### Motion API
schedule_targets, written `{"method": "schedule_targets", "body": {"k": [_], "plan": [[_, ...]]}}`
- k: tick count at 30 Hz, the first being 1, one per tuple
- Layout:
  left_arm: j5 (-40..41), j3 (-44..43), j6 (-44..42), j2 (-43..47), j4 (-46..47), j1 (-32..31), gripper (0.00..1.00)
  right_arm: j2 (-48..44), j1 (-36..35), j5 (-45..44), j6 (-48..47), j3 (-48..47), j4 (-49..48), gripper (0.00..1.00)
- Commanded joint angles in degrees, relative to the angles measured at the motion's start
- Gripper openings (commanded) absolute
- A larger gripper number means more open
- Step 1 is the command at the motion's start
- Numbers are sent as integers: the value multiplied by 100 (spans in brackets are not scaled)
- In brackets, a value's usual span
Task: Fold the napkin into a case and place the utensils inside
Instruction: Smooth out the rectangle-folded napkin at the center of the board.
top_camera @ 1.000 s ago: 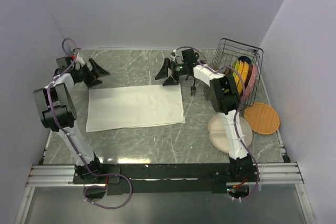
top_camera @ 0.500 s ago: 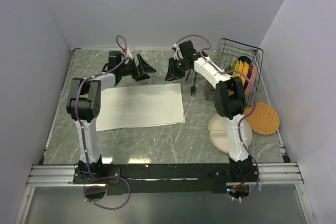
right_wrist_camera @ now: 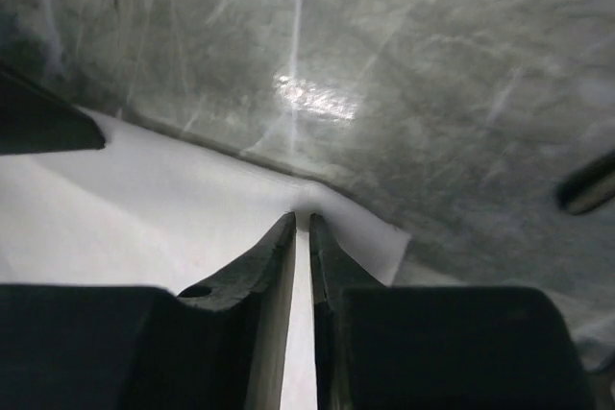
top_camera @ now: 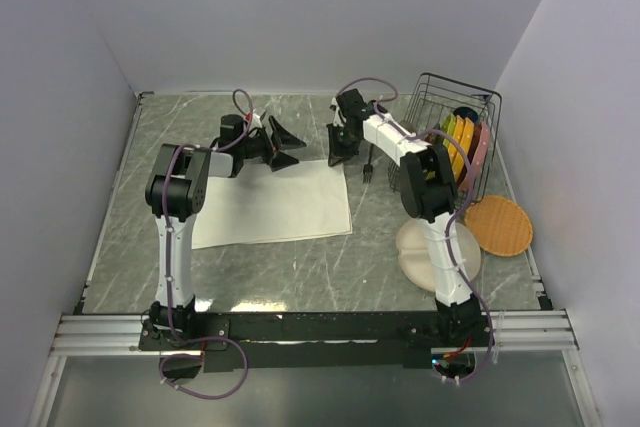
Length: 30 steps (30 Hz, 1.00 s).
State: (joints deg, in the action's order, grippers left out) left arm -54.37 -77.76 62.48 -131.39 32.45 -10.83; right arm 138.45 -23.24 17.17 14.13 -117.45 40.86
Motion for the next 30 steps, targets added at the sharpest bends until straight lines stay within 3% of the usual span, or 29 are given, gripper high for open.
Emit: {"method": "schedule_targets", "body": {"k": [1, 10, 17, 22, 26, 30], "plan": [[-232, 208, 256, -123, 639, 142, 99, 68, -162, -626, -235, -243, 185, 17], [-864, 393, -701, 105, -106, 862, 99, 252, -242, -1066, -358, -384, 449, 10], [-1164, 43, -3054, 334, -3039, 2039, 99, 244, -233, -1172, -349, -366, 510, 10], [-1050, -642, -5427, 80, -5839, 3112, 99, 235, -242, -1207, -367, -314, 528, 10], [-594, -1293, -6720, -237, -6935, 3789, 99, 226, -242, -1216, -411, -270, 528, 11], [-347, -1926, -7091, -431, -7384, 4211, 99, 182, -242, -1067, -455, -261, 493, 12]]}}
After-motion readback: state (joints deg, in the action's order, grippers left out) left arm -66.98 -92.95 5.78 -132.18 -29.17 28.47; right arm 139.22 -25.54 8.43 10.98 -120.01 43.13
